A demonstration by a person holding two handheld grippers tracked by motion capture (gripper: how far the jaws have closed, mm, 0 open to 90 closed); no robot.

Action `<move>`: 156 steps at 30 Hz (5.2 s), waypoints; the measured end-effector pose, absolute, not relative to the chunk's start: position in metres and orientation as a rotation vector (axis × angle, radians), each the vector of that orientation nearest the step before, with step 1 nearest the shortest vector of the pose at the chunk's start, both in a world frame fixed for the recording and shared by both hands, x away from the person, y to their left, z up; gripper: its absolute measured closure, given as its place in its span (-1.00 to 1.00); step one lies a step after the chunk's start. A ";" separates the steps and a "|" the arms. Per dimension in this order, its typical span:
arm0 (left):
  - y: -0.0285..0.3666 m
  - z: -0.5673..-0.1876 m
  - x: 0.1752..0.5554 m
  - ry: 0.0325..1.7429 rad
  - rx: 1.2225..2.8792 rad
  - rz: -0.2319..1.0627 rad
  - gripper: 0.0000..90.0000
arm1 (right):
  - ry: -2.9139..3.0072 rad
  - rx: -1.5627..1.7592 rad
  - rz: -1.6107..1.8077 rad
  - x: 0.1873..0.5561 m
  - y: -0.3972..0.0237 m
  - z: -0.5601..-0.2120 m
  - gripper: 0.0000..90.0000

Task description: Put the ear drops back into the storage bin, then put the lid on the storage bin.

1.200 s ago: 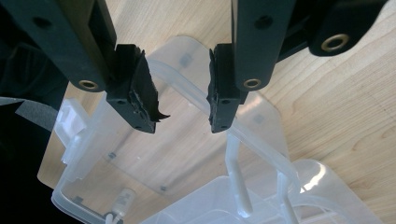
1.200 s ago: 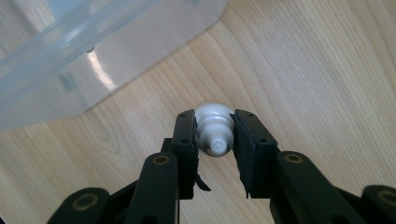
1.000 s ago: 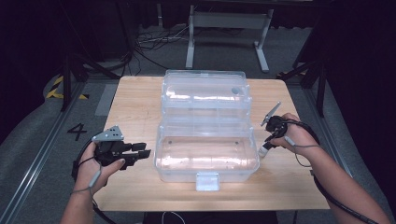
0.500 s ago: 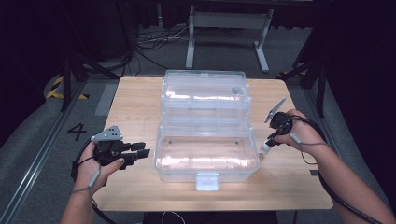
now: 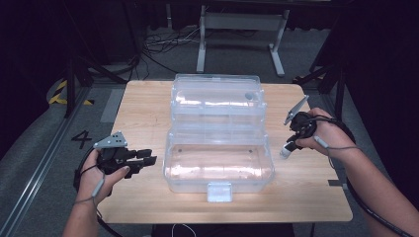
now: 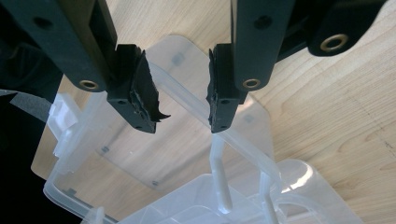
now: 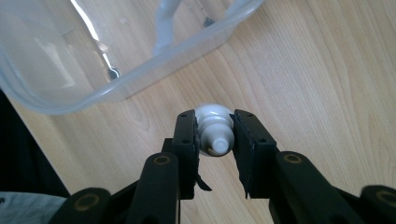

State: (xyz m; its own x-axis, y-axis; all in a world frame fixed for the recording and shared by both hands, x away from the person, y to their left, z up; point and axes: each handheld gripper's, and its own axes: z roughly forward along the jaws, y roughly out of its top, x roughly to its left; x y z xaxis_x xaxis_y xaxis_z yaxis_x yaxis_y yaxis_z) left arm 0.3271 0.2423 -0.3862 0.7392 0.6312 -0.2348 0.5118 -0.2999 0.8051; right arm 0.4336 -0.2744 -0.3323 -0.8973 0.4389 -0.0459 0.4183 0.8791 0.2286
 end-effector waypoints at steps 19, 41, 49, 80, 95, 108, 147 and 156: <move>0.243 -0.387 0.330 0.876 1.967 0.150 0.40 | 2.988 0.532 0.307 0.411 -0.265 -0.299 0.59; 0.243 -0.386 0.332 0.871 1.972 0.148 0.40 | 3.029 0.380 0.400 0.391 -0.237 -0.278 0.59; 0.243 -0.387 0.332 0.875 1.972 0.149 0.40 | 3.050 0.334 0.407 0.389 -0.229 -0.280 0.59; 0.246 -0.388 0.332 0.885 1.969 0.147 0.40 | 3.117 0.170 0.297 0.383 -0.198 -0.318 0.59; 0.248 -0.389 0.332 0.889 1.963 0.145 0.40 | 3.129 0.083 0.203 0.385 -0.188 -0.345 0.59; 0.248 -0.390 0.333 0.890 1.965 0.140 0.40 | 3.152 0.083 0.162 0.389 -0.184 -0.366 0.59; 0.248 -0.391 0.334 0.909 1.986 0.139 0.39 | 3.198 0.095 0.116 0.392 -0.180 -0.394 0.59; 0.247 -0.391 0.333 0.906 1.988 0.140 0.38 | 3.210 0.100 0.144 0.392 -0.180 -0.392 0.51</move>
State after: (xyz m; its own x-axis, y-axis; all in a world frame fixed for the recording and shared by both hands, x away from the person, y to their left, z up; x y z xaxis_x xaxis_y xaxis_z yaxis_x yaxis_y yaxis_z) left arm 0.3334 0.2471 -0.3912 0.7232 0.6457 -0.2451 0.5411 -0.3092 0.7820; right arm 0.3916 -0.1803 -0.3920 -0.9954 0.0590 0.0761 0.0655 0.9940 0.0871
